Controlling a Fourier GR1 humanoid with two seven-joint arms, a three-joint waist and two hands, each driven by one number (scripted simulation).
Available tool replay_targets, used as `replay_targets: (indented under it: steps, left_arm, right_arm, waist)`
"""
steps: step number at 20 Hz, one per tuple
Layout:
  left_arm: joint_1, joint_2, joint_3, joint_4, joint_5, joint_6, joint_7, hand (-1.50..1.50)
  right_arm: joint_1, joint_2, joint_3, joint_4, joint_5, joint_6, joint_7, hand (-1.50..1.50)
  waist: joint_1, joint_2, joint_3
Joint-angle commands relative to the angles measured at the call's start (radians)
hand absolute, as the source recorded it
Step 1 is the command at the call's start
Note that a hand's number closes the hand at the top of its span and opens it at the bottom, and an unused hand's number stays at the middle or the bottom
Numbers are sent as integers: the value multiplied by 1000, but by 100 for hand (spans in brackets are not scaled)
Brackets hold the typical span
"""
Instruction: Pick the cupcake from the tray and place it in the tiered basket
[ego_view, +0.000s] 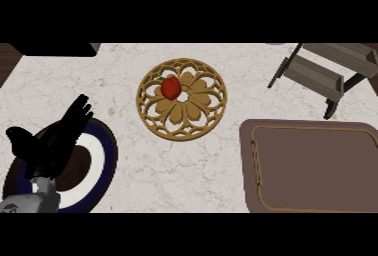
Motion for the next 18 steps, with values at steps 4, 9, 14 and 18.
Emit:
replay_targets:
  steps: [4,9,14,18]
  left_arm:
    - [25,4,28,48,7,-17,-47,0]
    - [33,-5,7,38,-16,-17,-54,0]
    - [65,14,27,-60,32,-40,6,0]
    - [-2,-16,6,11,0,-15,0,0]
  right_arm:
    - [86,-195,-94,27,-54,32,-33,-150]
    - [120,-338,-128,69,-76,122,-41,-150]
    - [218,-447,-185,132,-112,207,-129,-150]
    - [256,-493,-200,170,-130,293,-154,-150]
  waist:
    - [-13,0,0]
    - [-7,1,0]
    - [3,0,2]
    - [-5,3,2]
